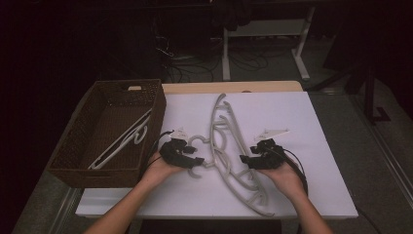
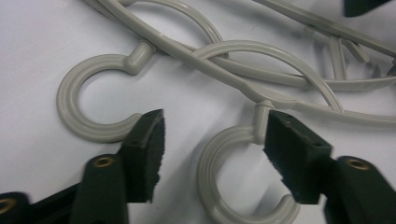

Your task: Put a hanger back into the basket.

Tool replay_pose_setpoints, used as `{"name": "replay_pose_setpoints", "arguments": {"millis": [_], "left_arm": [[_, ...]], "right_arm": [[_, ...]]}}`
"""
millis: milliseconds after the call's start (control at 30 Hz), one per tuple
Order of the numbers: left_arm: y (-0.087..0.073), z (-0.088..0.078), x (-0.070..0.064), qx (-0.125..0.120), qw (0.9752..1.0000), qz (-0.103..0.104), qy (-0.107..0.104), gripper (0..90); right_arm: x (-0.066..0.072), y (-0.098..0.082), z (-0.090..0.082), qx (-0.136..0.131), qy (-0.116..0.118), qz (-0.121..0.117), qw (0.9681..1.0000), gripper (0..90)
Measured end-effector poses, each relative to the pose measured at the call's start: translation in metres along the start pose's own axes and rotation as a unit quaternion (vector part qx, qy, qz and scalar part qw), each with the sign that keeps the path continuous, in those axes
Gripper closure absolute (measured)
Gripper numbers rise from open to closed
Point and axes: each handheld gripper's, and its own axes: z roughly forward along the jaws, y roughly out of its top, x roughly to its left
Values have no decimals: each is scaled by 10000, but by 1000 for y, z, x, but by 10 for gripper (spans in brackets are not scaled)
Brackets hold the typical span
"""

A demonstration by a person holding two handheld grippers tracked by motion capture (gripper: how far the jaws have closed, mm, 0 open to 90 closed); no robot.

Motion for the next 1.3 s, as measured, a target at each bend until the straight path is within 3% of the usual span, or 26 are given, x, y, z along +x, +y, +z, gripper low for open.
{"name": "replay_pose_setpoints", "arguments": {"millis": [167, 400, 633, 800, 967, 1100, 1300], "left_arm": [[0, -1, 1, -91, 9999, -52, -28, 278], [-1, -2, 1, -124, 9999, -83, 26, 266], [-1, -2, 2, -160, 9998, -106, 88, 248], [-1, -2, 2, -168, 9997, -122, 145, 231], [-1, -3, 2, -176, 9996, -131, 184, 228], [-1, -4, 2, -221, 9995, -132, 204, 222], [-1, -5, 1, -278, 9993, -122, 198, 220]], "right_arm": [[0, 16, 20, 125, -175, -192, 9996, 531], [-6, 29, 46, 308, -468, -275, 9980, 623], [-6, 35, 60, 414, -464, -366, 9974, 676], [0, 39, 74, 660, -548, -598, 9945, 704], [3, 45, 77, 703, -640, -637, 9934, 750], [5, 51, 77, 662, -621, -744, 9931, 791], [6, 60, 77, 731, -261, -958, 9924, 799]]}}
